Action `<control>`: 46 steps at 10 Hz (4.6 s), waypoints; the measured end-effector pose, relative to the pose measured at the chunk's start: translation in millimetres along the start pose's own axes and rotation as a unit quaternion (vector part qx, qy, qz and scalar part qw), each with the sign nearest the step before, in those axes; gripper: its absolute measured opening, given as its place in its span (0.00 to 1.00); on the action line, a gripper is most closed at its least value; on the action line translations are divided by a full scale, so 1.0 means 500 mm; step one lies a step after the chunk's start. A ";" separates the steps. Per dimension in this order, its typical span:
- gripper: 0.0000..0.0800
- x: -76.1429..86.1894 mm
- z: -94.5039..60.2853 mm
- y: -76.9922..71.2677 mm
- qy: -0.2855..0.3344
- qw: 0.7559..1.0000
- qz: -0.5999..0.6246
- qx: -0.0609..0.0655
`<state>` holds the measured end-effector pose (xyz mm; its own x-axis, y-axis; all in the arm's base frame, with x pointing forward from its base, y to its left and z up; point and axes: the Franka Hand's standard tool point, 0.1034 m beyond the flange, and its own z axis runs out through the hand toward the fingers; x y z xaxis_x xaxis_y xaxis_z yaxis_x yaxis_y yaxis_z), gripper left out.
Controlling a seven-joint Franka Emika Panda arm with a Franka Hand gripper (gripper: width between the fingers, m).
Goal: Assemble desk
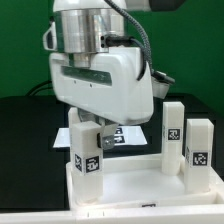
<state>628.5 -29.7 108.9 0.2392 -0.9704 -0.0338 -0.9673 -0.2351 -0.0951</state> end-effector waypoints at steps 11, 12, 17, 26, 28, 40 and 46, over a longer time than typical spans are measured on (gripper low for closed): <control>0.81 0.005 0.005 0.013 -0.014 0.971 -0.238 0.009; 0.81 0.007 0.004 0.013 -0.010 0.959 -0.284 0.007; 0.81 0.021 0.004 0.023 0.011 0.820 -0.572 -0.011; 0.36 0.004 0.011 0.014 0.019 0.989 -0.146 -0.003; 0.36 0.016 0.010 0.015 -0.012 0.999 0.039 0.036; 0.81 0.032 0.017 0.034 0.002 0.936 -0.351 0.020; 0.68 0.047 0.012 0.029 0.027 0.847 -0.530 -0.001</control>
Offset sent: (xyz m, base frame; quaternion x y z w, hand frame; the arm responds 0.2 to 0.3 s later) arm 0.0000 0.0000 0.0000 0.0000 0.0000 0.0650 0.9979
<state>620.7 -55.5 100.9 0.9699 -0.2147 0.1149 -0.2113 -0.9766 -0.0409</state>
